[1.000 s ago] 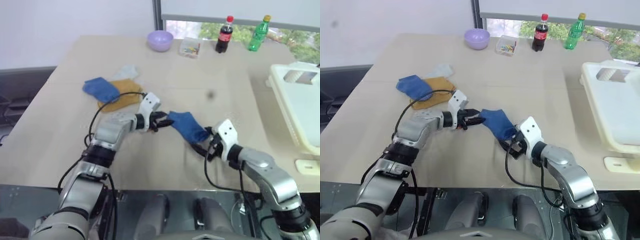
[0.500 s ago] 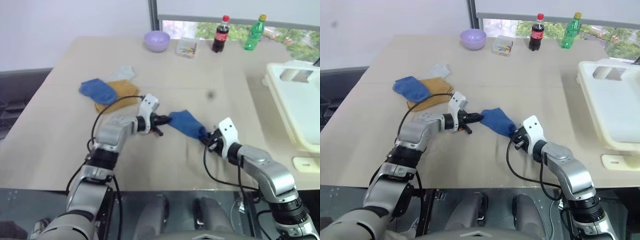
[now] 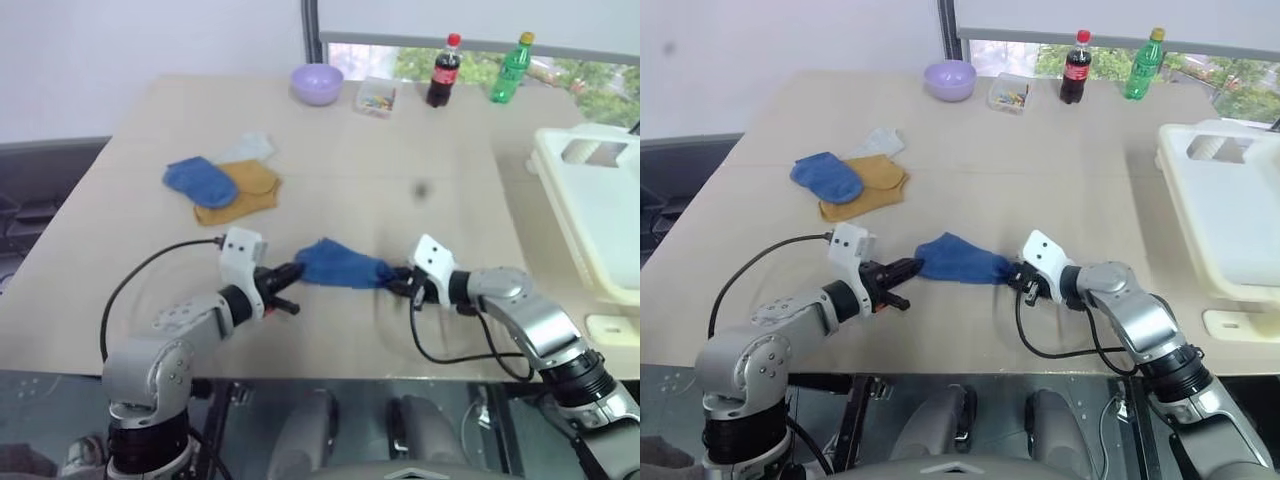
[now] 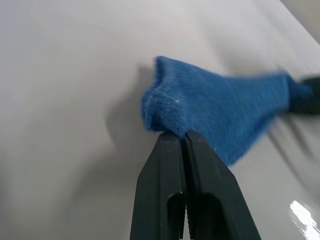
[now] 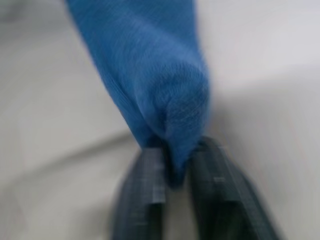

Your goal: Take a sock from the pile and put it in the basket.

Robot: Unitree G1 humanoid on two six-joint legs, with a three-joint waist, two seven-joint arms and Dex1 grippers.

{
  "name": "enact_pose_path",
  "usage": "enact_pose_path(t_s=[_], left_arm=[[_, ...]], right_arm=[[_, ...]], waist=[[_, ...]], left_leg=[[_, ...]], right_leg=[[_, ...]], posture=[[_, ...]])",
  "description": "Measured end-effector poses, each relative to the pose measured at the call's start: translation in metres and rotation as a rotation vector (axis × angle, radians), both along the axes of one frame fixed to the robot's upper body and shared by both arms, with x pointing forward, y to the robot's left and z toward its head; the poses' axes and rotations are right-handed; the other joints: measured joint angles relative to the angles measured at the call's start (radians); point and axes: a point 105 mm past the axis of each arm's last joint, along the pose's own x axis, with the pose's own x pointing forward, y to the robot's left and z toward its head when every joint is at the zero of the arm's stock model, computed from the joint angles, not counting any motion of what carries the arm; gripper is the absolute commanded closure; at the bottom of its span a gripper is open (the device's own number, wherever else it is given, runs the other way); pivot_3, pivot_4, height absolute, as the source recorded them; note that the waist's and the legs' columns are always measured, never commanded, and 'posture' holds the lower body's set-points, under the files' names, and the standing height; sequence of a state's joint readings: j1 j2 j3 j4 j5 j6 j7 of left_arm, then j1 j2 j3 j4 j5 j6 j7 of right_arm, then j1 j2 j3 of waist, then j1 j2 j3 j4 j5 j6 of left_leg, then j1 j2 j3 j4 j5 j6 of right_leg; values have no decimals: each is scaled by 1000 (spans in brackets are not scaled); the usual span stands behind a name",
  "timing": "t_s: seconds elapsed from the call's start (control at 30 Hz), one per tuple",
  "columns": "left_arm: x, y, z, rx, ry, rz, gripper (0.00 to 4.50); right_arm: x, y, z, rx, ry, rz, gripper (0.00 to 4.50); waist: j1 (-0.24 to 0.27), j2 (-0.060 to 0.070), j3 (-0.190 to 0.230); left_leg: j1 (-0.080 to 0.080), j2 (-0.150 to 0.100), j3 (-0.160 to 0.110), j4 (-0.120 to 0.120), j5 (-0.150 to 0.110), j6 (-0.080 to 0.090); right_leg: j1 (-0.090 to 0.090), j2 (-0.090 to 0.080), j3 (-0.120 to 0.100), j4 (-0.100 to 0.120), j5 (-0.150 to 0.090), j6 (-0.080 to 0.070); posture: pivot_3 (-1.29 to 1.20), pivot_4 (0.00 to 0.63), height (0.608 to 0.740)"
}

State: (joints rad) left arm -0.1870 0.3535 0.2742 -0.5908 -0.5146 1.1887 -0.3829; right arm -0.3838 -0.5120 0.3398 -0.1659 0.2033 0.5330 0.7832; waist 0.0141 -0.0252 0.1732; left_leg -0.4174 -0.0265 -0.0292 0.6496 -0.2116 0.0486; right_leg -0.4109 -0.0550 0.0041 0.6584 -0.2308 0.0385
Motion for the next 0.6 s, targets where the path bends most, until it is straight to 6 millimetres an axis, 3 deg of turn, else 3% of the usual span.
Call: enact_pose_path(t_s=[0.17,0.33,0.37,0.43,0.6], left_arm=[[15,28,24,61,-83,40,4500],[21,44,23,79,-67,10,4500],[22,46,24,79,-64,-7,4500],[25,51,37,90,-74,-52,4500],[28,52,103,69,-147,-206,4500]], right_arm=[[-1,3,8,25,-80,29,2338],[-9,-13,9,68,-93,6,268],[-11,-17,12,80,-114,-20,35],[-17,-28,18,80,-161,-47,35],[-30,-51,25,55,-225,-99,35]], waist=[[-2,0,0],[1,0,0],[1,0,0],[1,0,0],[0,-1,2]], left_leg=[[0,0,1,-1,0,0],[-1,-1,1,-2,0,-1],[-1,-1,1,-2,0,-1],[-1,-1,0,-2,0,-1],[-1,0,0,-2,0,-1]], right_leg=[[-1,0,1,0,0,0],[-1,-1,1,-1,0,0],[-1,-1,1,-1,0,0],[-1,-1,1,-1,0,0],[-2,0,0,-2,-1,0]], posture=[[0,150,740],[0,150,740],[0,150,740],[0,150,740],[0,150,740]])
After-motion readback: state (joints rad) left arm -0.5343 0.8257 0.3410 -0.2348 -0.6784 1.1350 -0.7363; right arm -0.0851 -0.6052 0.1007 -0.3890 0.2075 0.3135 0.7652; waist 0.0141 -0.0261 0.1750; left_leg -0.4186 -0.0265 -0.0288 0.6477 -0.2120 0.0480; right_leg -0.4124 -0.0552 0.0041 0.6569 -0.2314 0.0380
